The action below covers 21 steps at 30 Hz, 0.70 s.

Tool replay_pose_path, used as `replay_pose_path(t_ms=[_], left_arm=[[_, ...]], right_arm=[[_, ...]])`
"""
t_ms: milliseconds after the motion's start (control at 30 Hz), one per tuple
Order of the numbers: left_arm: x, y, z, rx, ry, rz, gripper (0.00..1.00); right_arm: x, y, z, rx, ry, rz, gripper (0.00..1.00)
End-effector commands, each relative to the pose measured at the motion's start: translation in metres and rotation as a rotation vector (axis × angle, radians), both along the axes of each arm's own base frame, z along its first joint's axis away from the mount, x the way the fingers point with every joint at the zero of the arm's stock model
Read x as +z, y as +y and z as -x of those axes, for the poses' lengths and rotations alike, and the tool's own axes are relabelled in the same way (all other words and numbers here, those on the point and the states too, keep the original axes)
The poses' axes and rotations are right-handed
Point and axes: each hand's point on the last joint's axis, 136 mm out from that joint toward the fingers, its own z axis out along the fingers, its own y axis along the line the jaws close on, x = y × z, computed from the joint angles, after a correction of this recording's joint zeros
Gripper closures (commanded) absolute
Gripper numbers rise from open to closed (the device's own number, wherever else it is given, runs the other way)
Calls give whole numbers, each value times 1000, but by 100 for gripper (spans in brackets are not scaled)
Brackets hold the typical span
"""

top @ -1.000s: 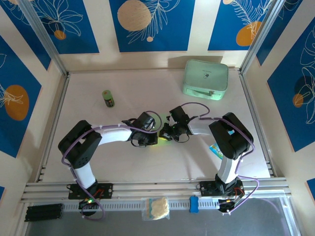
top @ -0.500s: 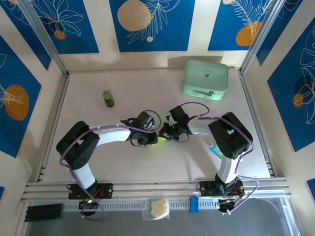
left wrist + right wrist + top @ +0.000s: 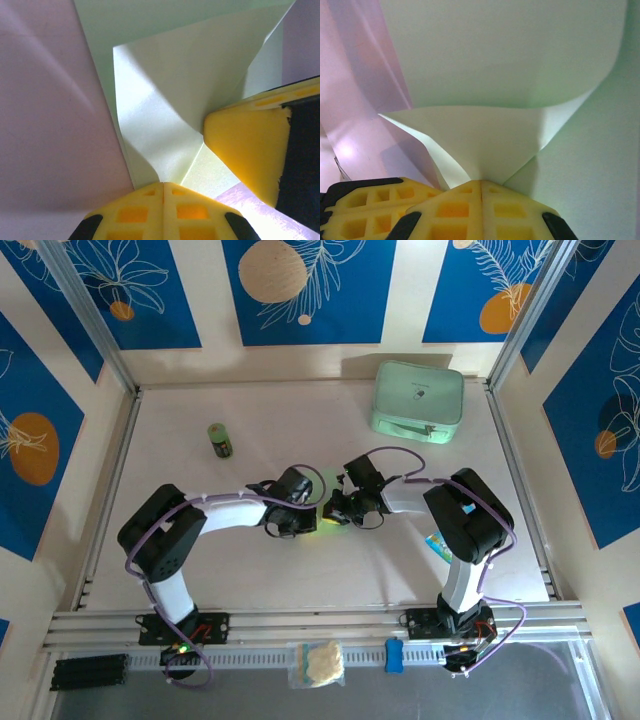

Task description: Fold a paper plane with a square sheet of paper (pick it up from the middle)

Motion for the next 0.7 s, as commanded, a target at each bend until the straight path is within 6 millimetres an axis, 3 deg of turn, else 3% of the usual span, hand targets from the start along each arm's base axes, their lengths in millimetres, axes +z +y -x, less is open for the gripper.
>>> replay_pose_path(t_ms=[0,100,467,667], left_arm=[[-18,14,10,14,63,-64,100],[-19,15,12,11,66,-68,100],[-21,17,13,10,69,-79,100],[-28,30,20,22,96,-132,100]], right_arm=[[12,0,-2,19,-67,-13,98],[15,4,-1,33,-79,-30,98],[-1,17,7,68,-26,-33,98],[-17,3,-1,21,-1,15,98]])
